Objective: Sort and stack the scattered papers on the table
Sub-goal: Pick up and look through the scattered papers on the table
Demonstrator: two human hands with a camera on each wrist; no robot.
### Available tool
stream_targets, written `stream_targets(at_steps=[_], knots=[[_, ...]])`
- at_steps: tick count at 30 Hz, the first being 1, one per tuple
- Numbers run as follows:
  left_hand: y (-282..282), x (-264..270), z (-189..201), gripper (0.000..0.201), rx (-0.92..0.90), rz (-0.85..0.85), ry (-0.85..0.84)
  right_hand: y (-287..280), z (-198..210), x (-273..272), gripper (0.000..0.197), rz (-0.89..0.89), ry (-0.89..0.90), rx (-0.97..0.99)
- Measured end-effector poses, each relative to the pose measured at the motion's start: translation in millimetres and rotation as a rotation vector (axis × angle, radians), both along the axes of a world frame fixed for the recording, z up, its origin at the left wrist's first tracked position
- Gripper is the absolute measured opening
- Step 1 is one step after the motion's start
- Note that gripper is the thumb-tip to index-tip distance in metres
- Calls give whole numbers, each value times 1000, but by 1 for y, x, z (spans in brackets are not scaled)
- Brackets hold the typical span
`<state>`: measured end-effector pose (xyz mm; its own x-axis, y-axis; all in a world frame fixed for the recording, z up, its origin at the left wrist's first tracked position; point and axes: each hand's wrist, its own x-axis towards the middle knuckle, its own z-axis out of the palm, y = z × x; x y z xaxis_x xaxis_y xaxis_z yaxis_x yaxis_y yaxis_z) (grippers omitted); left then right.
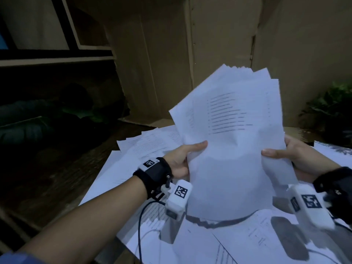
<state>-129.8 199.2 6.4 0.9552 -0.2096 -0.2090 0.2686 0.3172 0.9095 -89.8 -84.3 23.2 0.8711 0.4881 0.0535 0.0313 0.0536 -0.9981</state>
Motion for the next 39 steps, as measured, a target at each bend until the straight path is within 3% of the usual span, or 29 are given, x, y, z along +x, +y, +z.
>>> stream_targets(at_steps=[2,7,10,15,19,21,23,26,30,32,35,37,39], knots=[[5,0,5,34,-37,66,-99,-1,0,3,42,-6,7,-20],[7,-2,24,33,165,174,-339,3,0,6,39,-79,-35,-78],[4,-4,32,45,125,194,-454,5,2,2,39,-97,-98,-39],[6,2,43,47,195,283,-535,11,-1,6,39,-172,-177,29],[2,12,37,62,489,475,-540,18,-5,7,36,-226,-229,-8],[-1,15,36,55,623,509,-571,17,-3,6,32,-261,-290,-64],[0,18,32,37,601,547,-609,17,-1,3,30,-277,-350,-133],[2,18,32,39,451,588,-603,19,2,-3,31,-271,-344,-70],[9,17,42,32,284,598,-605,12,-5,7,38,-156,-140,55],[11,17,48,40,237,668,-629,13,-19,10,59,-137,157,246],[7,17,56,25,239,744,-688,34,-42,2,88,-14,520,608],[-1,16,60,24,268,759,-740,50,-48,-6,102,184,576,743],[-10,14,61,24,300,771,-778,60,-48,-9,104,201,631,851]])
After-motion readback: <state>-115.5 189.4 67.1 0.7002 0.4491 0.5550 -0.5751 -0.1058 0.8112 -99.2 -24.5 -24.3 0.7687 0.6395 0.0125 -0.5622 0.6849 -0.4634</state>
